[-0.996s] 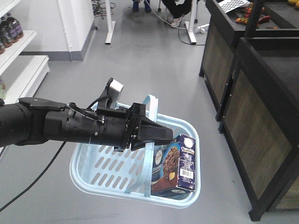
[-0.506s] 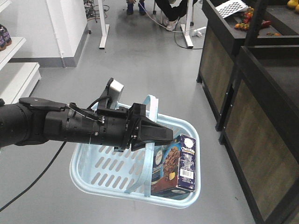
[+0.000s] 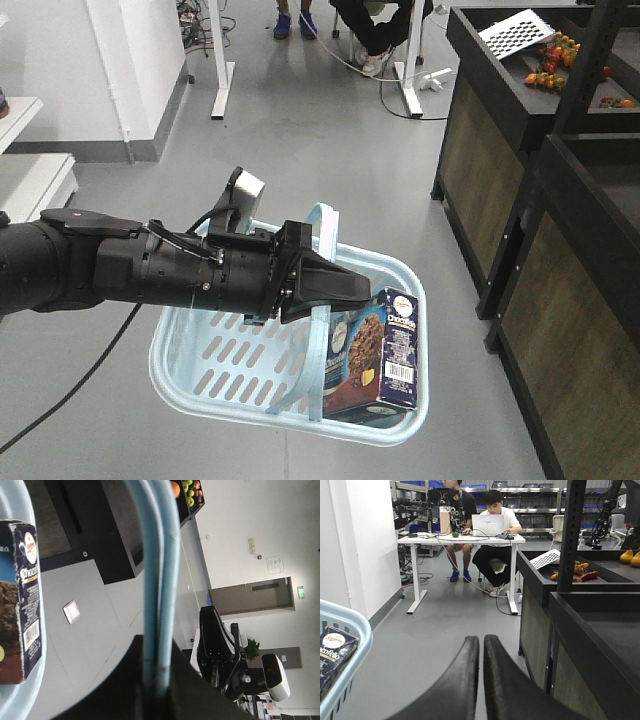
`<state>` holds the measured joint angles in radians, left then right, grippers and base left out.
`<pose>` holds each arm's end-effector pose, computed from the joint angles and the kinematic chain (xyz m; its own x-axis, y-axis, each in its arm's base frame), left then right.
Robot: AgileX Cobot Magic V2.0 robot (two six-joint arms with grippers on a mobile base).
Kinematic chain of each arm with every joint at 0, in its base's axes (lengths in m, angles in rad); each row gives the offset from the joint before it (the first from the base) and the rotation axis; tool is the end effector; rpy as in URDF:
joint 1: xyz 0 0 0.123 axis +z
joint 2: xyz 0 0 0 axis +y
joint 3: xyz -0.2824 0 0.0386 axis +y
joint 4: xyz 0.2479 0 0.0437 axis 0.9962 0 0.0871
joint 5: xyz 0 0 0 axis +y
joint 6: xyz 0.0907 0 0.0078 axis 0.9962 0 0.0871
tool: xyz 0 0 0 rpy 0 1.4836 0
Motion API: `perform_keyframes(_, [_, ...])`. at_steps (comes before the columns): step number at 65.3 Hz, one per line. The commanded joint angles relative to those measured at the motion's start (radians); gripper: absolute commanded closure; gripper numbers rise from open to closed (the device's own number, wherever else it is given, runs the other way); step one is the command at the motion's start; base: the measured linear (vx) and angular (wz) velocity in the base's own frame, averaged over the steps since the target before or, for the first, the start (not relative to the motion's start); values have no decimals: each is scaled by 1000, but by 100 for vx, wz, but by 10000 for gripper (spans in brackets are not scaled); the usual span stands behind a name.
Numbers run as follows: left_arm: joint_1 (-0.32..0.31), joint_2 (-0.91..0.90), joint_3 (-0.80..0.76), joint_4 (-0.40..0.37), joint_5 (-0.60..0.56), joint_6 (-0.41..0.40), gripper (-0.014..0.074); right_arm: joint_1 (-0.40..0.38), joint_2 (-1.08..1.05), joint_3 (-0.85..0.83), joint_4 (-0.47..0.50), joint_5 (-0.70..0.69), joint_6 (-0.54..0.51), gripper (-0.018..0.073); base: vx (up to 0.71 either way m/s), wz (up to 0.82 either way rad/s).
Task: Left arm holds basket, right arm returns cookies
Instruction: 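Hold the basket with the left gripper while turning past the desks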
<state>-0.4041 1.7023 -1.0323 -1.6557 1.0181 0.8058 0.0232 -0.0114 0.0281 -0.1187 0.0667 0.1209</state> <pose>0.2824 -0.2048 0.2575 -0.9671 -0.0469 -0.2500 0.2312 0.2477 -0.9409 0.0568 0.0006 0.1982 0.0042 0.0026 -1.0000 -0.0153 0.9999 0.0025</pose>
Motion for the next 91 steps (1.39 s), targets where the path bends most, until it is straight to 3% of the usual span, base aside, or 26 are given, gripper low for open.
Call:
perform_keyframes(1, [-3, -54, -29, -124, 65, 16, 602, 0, -12, 18, -6, -75, -9, 565, 35, -5])
perform_keyframes(91, [-3, -54, -29, -124, 65, 16, 602, 0, -12, 18, -6, -76, -9, 565, 38, 2])
